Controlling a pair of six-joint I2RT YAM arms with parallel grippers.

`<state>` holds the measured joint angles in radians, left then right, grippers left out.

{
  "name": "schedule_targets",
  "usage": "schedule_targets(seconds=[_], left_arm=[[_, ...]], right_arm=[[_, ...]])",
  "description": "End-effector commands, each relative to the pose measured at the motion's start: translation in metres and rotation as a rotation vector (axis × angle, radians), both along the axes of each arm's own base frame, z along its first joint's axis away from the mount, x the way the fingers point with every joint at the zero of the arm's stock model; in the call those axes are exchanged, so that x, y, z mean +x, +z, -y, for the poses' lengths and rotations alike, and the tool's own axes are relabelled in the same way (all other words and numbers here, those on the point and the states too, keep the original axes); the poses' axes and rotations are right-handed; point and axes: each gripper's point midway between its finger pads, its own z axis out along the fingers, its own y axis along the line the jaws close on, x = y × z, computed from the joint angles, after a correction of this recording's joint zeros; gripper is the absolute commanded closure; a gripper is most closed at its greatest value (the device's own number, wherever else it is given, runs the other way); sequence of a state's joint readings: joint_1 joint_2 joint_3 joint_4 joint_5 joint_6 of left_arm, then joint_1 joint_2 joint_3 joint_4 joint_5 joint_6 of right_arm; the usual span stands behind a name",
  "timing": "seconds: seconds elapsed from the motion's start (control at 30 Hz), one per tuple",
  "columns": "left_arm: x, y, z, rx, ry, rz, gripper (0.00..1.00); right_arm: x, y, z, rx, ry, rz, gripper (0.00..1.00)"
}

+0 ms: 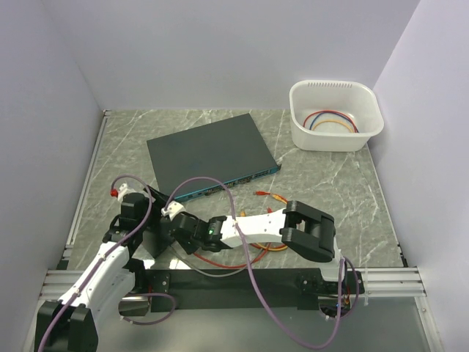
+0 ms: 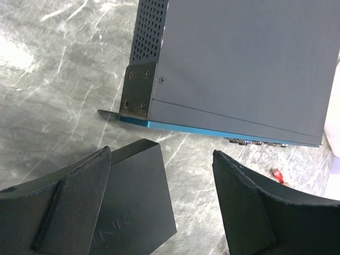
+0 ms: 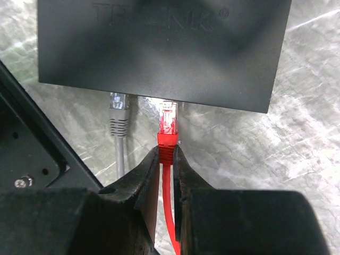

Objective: Insert the plug into the switch port

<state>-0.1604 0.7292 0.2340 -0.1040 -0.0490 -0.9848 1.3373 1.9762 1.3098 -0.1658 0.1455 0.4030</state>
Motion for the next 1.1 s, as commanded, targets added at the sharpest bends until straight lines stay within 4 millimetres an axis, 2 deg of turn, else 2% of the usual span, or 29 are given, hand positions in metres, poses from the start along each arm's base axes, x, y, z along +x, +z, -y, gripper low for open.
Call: schedule_targets(seconds=[0.0,0.27,0.47,0.63,0.77,1.07], left_arm=[[-0.002,-0.001,0.002,0.003,-0.017,-0.007,0.17],[-0.002,-0.001,0.002,0.002,-0.019,-0.004,0.17],[-0.003,-0.001,0.002,0.001,-0.020,-0.006,0.17],[-0.004,0.000,0.002,0.003,-0.023,-0.005,0.17],[-0.006,0.001,0.003,-0.002,-0.027,-0.003,0.17],[-0.009,-0.002,0.004,-0.008,-0.034,-0.006,0.17]], right_arm=[[0.003,0.014,-0.015,0.040,0.004,0.017,1.00],[0.001,0.008,-0.005,0.029,-0.004,0.015,1.00],[0.003,-0.001,-0.010,0.011,0.000,0.018,1.00],[0.010,0.000,-0.014,0.012,-0.009,0.025,1.00],[0.019,0.003,-0.015,0.009,-0.023,0.044,1.00],[0.034,0.025,-0.023,0.030,-0.026,0.079,1.00]])
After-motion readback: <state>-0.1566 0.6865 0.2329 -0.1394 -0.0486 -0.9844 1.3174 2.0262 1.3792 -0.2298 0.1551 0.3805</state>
